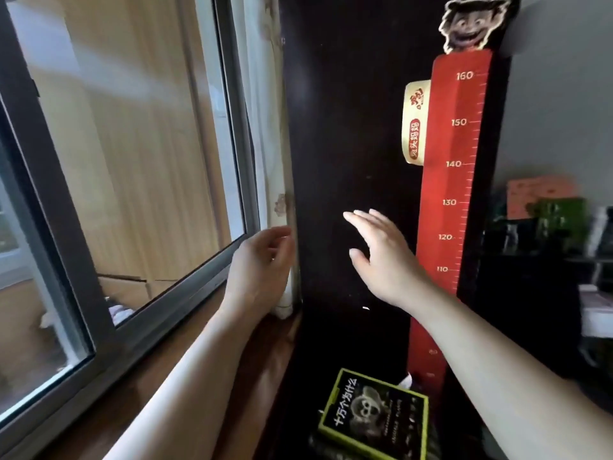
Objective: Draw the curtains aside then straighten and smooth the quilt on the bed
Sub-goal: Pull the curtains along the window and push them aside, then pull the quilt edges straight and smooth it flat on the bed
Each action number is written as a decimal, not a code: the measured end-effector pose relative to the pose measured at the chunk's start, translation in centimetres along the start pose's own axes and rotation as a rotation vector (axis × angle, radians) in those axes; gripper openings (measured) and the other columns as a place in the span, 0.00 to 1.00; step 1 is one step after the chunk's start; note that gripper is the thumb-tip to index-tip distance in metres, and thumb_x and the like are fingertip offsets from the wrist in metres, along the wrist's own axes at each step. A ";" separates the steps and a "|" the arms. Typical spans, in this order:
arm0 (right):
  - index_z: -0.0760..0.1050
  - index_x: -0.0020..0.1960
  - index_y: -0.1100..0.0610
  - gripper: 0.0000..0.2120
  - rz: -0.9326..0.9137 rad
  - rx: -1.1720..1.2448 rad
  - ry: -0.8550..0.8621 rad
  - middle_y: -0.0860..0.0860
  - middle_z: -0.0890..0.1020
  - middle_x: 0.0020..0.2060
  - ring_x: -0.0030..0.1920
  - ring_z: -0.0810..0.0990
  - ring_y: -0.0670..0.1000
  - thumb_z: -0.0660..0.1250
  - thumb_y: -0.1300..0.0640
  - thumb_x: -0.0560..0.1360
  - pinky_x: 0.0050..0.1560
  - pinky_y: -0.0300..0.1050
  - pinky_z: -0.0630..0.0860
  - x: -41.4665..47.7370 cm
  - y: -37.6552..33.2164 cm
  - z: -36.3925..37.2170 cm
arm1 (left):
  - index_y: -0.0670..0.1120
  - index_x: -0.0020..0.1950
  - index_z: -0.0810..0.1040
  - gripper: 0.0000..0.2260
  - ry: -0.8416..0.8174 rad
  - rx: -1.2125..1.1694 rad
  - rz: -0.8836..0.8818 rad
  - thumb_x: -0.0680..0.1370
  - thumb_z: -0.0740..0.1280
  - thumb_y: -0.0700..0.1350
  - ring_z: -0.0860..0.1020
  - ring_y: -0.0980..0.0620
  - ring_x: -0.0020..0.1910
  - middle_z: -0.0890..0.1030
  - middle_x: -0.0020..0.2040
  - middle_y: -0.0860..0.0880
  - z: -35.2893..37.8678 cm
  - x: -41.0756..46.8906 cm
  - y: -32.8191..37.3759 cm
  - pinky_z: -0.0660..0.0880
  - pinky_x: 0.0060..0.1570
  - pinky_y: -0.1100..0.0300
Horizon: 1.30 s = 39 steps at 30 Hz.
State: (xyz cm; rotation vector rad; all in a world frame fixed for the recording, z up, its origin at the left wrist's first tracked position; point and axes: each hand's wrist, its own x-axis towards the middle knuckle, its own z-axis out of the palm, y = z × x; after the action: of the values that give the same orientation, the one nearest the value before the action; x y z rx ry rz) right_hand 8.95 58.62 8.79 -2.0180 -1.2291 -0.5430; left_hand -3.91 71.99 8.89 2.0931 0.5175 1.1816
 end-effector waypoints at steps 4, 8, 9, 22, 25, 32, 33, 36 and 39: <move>0.63 0.74 0.56 0.24 0.138 -0.001 0.027 0.50 0.66 0.73 0.76 0.57 0.51 0.61 0.63 0.79 0.73 0.38 0.49 -4.9 2.0 -3.3 | 0.51 0.56 0.81 0.09 -0.082 -0.142 -0.015 0.78 0.65 0.47 0.81 0.60 0.41 0.84 0.43 0.55 3.6 -2.6 1.1 0.74 0.44 0.66; 0.69 0.70 0.54 0.19 0.307 0.052 0.080 0.47 0.72 0.68 0.69 0.68 0.45 0.62 0.60 0.79 0.69 0.36 0.62 -10.4 4.0 -7.2 | 0.52 0.56 0.81 0.08 -0.212 -0.220 0.011 0.78 0.65 0.46 0.80 0.63 0.44 0.84 0.43 0.56 7.5 -6.1 3.4 0.71 0.42 0.77; 0.71 0.69 0.53 0.18 0.344 0.051 0.083 0.46 0.74 0.66 0.67 0.70 0.42 0.62 0.59 0.79 0.65 0.30 0.63 -11.9 4.6 -8.2 | 0.52 0.56 0.81 0.08 -0.251 -0.248 0.014 0.78 0.65 0.46 0.80 0.62 0.45 0.84 0.44 0.56 8.7 -7.0 4.0 0.72 0.44 0.76; 0.72 0.66 0.49 0.16 0.769 -0.066 0.202 0.42 0.77 0.60 0.62 0.73 0.42 0.62 0.57 0.79 0.63 0.39 0.69 -29.2 15.3 -24.7 | 0.51 0.61 0.78 0.11 -0.660 -0.473 0.108 0.81 0.61 0.46 0.79 0.62 0.50 0.83 0.50 0.56 25.7 -19.3 18.6 0.74 0.50 0.68; 0.72 0.67 0.50 0.16 0.830 -0.105 0.233 0.42 0.77 0.60 0.62 0.73 0.42 0.61 0.58 0.80 0.60 0.36 0.66 -32.9 17.7 -29.5 | 0.50 0.61 0.78 0.11 -0.720 -0.502 0.127 0.81 0.61 0.46 0.79 0.63 0.49 0.83 0.49 0.55 29.9 -22.6 22.9 0.73 0.49 0.69; 0.73 0.66 0.50 0.16 0.935 -0.172 0.342 0.42 0.77 0.58 0.59 0.74 0.41 0.61 0.58 0.80 0.59 0.37 0.69 -40.9 22.5 -38.3 | 0.50 0.60 0.79 0.11 -0.828 -0.574 0.141 0.81 0.61 0.46 0.80 0.61 0.49 0.83 0.49 0.55 38.9 -30.1 31.1 0.76 0.52 0.62; 0.73 0.66 0.50 0.15 0.950 -0.182 0.360 0.42 0.77 0.57 0.59 0.74 0.41 0.61 0.58 0.79 0.60 0.38 0.69 -42.1 23.1 -39.5 | 0.50 0.60 0.79 0.11 -0.845 -0.591 0.142 0.81 0.61 0.46 0.80 0.60 0.49 0.83 0.49 0.54 40.1 -31.3 32.2 0.76 0.52 0.63; 0.73 0.66 0.50 0.15 0.992 -0.222 0.388 0.43 0.77 0.58 0.58 0.74 0.41 0.61 0.58 0.79 0.59 0.38 0.70 -45.5 24.6 -42.6 | 0.49 0.59 0.79 0.11 -0.897 -0.629 0.145 0.81 0.61 0.46 0.80 0.60 0.50 0.83 0.48 0.56 42.8 -34.6 35.1 0.75 0.52 0.63; 0.73 0.66 0.52 0.15 1.037 -0.264 0.423 0.45 0.78 0.60 0.61 0.74 0.43 0.62 0.59 0.79 0.63 0.43 0.71 -48.2 25.8 -45.2 | 0.48 0.60 0.79 0.11 -0.967 -0.678 0.137 0.81 0.61 0.46 0.80 0.59 0.51 0.83 0.49 0.55 45.1 -37.3 37.6 0.75 0.52 0.63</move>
State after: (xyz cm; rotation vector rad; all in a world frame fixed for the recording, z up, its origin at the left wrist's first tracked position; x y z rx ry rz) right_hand 9.86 -11.51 -1.95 -2.2532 0.2036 -0.5563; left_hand 16.33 6.48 -2.79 1.8049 -0.4290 0.2198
